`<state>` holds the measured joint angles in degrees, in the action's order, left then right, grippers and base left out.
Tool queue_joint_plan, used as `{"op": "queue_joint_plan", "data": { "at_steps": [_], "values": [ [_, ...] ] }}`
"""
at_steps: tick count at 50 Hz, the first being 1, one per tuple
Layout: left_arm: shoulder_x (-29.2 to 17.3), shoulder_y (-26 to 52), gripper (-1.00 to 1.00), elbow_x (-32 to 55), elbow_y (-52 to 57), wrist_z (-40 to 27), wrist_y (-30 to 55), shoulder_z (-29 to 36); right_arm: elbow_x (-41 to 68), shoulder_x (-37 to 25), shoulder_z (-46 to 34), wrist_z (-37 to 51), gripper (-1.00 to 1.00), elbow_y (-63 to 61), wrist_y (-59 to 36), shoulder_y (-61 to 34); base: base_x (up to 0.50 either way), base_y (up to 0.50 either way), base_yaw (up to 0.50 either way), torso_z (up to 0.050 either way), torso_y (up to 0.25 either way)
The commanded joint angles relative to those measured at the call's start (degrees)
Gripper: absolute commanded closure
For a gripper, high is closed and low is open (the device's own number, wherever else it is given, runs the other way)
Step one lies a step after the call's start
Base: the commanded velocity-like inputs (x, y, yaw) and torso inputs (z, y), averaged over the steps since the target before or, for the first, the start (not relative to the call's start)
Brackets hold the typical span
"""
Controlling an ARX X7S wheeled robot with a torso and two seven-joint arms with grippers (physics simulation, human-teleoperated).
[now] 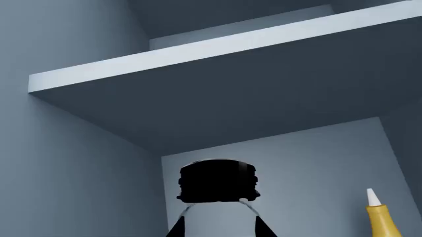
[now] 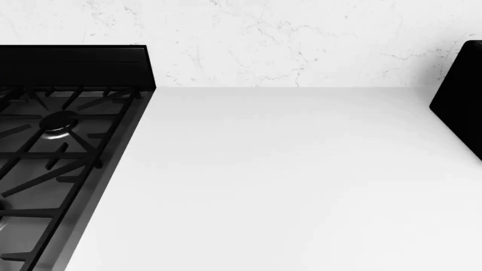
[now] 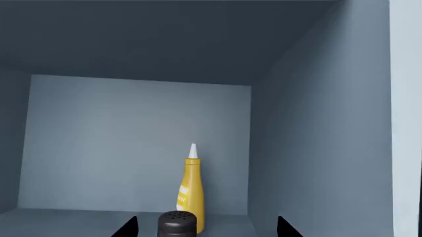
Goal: Pick and place the shaker into the drawer. Then close the cabinet.
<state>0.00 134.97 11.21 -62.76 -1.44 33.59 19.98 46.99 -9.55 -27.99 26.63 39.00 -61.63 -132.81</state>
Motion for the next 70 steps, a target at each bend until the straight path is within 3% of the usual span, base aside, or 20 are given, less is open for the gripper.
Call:
{"op": "queue_joint_plan", "data": {
  "at_steps": [1,14,44,70],
  "values": [
    [0.0,0.02,1.0,-0.13,-0.66,-0.05,-0.01,0.13,1.75,0.49,2.32,2.44,-1.0,-0.12,-6.91,-1.37,0.0,0.0,0.0,0.0,0.0],
    [0.0,0.02,1.0,-1.05,-1.4,0.56,0.69,0.39,1.76,1.34,5.24,2.92,-1.0,-2.11,-9.01,1.12,0.0,0.0,0.0,0.0,0.0],
    [0.0,0.02,1.0,0.96,-1.73,1.67,0.13,1.79,-4.03,6.17,2.12,-5.44,-1.0,15.56,7.54,2.26,0.0,0.0,0.0,0.0,0.0],
    [0.0,0.02,1.0,1.57,-2.12,1.78,-0.03,2.35,-6.23,6.6,-1.37,-6.69,-1.0,18.71,9.94,2.86,0.0,0.0,0.0,0.0,0.0]
  ]
}}
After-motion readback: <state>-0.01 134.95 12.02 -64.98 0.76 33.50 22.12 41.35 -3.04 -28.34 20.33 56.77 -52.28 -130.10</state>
